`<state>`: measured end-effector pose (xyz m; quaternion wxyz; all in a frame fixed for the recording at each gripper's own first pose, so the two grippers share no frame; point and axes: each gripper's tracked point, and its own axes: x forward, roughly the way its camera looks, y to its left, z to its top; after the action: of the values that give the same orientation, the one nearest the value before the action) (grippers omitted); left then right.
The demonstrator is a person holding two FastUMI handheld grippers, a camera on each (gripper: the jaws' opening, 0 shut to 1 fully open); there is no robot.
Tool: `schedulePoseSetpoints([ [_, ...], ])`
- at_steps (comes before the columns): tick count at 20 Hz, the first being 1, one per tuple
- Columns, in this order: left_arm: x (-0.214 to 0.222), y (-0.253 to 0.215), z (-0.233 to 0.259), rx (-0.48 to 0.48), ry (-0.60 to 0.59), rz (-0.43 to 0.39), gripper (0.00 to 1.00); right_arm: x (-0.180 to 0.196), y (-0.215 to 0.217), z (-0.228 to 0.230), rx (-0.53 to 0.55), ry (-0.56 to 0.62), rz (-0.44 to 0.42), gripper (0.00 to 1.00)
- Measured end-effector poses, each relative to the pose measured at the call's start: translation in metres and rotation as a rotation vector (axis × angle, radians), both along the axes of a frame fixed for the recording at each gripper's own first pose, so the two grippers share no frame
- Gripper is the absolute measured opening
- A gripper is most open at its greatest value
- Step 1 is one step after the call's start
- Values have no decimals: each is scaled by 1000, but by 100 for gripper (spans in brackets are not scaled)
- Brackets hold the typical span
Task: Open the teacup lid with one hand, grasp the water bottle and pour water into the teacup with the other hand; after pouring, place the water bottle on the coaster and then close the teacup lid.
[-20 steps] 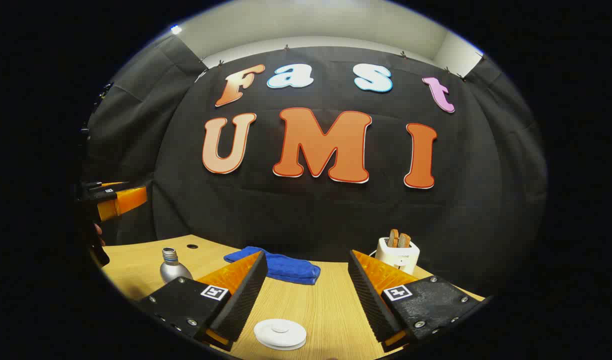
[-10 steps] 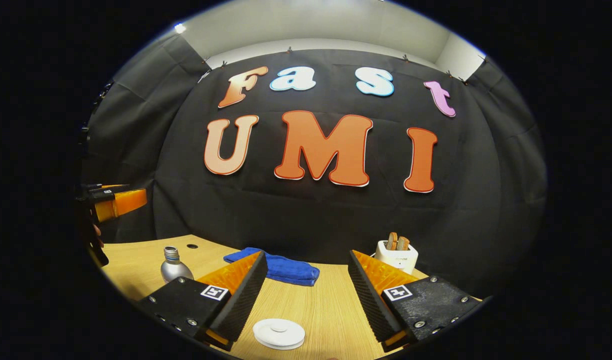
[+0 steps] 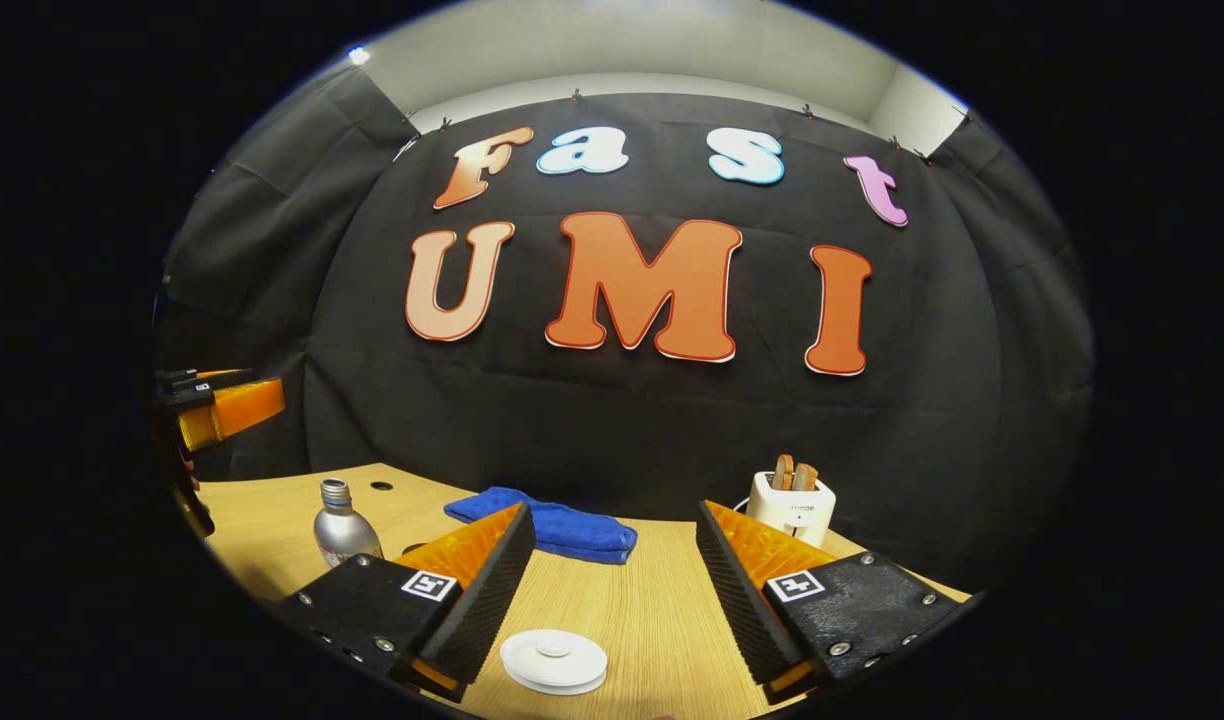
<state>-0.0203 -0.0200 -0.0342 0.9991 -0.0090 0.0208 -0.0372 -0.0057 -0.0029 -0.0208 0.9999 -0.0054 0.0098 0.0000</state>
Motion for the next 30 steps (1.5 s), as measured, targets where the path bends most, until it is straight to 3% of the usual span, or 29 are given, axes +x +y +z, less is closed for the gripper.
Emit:
schedulePoseSetpoints([
  [6, -9, -25, -29, 66, 49, -51, 99, -3, 7, -37, 47, 86, 32, 97],
  [11, -18, -37, -52, 15, 97, -75, 98, -4, 15, -71, 70, 176, 65, 95],
  [14, -26, -54, -67, -30, 140, -152, 98, -5, 27, -89, 72, 223, 109, 94],
  [17, -26, -55, -74, -49, 153, -166, 99, -7, 37, -110, 52, 274, 151, 86],
  [19, -28, -58, -79, -40, 158, -169, 100, -5, 41, -119, 23, 296, 157, 86],
  [20, -29, -61, -83, -42, 165, -178, 96, -4, 43, -125, 10, 314, 160, 86],
  [23, -28, -67, -91, -54, 177, -189, 93, -3, 47, -141, -1, 354, 170, 72],
  [24, -26, -67, -94, -46, 182, -187, 85, -1, 47, -143, -5, 364, 173, 71],
  [25, -27, -68, -97, -34, 187, -187, 89, 1, 49, -146, -8, 370, 176, 69],
  [27, -26, -73, -105, -10, 200, -195, 85, 2, 52, -150, -13, 380, 188, 69],
  [28, -25, -74, -110, 1, 209, -196, 93, 3, 54, -151, -10, 380, 195, 69],
  [30, -24, -78, -119, 2, 233, -207, 89, 4, 56, -152, -18, 384, 203, 69],
])
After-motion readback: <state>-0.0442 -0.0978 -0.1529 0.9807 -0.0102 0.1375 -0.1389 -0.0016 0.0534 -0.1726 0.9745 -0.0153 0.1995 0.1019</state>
